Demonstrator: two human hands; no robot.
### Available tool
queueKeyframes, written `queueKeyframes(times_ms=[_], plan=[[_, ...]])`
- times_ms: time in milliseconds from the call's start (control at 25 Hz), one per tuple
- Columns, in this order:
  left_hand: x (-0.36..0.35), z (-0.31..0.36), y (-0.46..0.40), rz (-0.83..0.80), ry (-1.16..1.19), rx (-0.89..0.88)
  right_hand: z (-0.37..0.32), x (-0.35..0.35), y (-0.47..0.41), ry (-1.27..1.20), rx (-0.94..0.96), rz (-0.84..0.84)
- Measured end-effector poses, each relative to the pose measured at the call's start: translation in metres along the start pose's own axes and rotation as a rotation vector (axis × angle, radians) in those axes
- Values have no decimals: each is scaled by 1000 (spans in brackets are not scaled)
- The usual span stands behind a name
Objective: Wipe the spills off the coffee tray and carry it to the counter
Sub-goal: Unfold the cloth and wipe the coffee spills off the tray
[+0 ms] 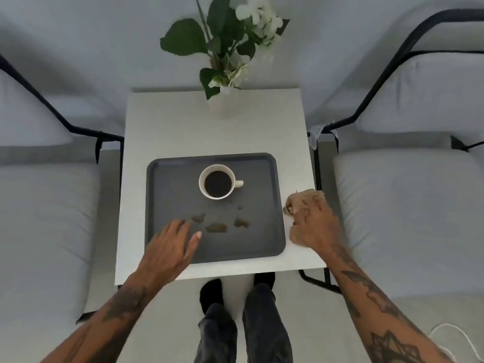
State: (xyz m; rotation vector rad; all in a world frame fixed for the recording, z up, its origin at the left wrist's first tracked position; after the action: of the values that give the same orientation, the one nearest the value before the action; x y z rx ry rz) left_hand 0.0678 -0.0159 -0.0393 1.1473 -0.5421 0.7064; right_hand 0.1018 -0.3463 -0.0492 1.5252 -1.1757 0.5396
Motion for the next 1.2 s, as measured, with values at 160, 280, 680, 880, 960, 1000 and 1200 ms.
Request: queueKeyframes(times_ms=[160, 280, 680, 880, 960, 1000, 1200], plan=[[-51, 66, -7, 64, 194, -99, 93, -32, -31, -369, -482, -66], [-74, 119, -23, 129, 347, -141, 110, -54, -41, -609, -480, -136], [-68, 221, -62, -52, 901, 0, 49, 58, 49, -743, 144, -251], [2, 255, -19, -60, 529, -517, 14, 117, 112, -259, 593, -100], [12, 254, -5, 13, 405, -589, 15, 123, 126, -144, 639, -53], [13, 246, 0, 33, 419, -556, 13, 129, 132, -147, 637, -28], [5, 212, 30, -31, 697, -347, 14, 133, 159, -294, 406, 9]])
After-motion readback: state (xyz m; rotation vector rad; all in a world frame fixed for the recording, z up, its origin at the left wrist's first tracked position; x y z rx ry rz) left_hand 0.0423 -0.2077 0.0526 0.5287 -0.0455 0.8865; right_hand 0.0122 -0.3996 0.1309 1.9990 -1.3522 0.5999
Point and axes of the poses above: each hand's wrist, its own y-axis away from the middle knuckle, its own x-axis out of the back of the hand, z = x × y, the point moved 8 cm from there along -y, towards the middle knuckle, and after that the axes turned 10 degrees about -z, right-handed, at the moved point
